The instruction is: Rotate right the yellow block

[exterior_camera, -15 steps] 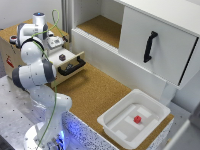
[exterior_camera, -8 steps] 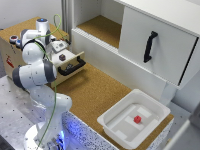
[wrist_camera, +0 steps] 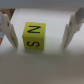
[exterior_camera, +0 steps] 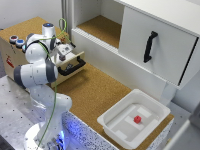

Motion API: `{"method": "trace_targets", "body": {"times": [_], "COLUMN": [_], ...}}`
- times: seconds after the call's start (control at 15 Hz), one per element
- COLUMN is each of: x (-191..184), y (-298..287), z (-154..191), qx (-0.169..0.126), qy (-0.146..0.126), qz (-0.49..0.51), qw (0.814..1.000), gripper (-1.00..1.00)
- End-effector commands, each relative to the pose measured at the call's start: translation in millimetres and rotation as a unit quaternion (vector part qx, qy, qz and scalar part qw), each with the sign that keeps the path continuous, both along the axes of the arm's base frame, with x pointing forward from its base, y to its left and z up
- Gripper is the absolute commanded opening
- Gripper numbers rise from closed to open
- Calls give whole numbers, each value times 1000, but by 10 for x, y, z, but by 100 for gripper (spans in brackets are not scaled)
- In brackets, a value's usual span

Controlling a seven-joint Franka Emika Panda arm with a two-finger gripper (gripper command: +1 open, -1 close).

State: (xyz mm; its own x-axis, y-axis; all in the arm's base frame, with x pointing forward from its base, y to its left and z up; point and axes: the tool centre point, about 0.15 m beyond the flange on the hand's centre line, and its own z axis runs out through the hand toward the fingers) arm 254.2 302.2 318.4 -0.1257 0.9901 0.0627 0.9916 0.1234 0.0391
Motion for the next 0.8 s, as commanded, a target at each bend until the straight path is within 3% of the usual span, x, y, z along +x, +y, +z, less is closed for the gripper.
{"method": "trace_targets", "body": {"times": [0.0, 0.2, 0.33, 0.47, 0.67, 0.73], "x": [48, 51, 80, 90, -12, -31], "y": [200, 251, 246, 190, 155, 153], "z": [-80, -62, -44, -9, 224, 235], "qx": [-17, -30, -39, -32, -10, -19], "qy": [6, 12, 30, 42, 32, 29], "qz": [3, -14, -46, -102, -167, -190], "qw": [1000, 999, 998, 993, 985, 981], "gripper": [-100, -100, -100, -100, -100, -100]}}
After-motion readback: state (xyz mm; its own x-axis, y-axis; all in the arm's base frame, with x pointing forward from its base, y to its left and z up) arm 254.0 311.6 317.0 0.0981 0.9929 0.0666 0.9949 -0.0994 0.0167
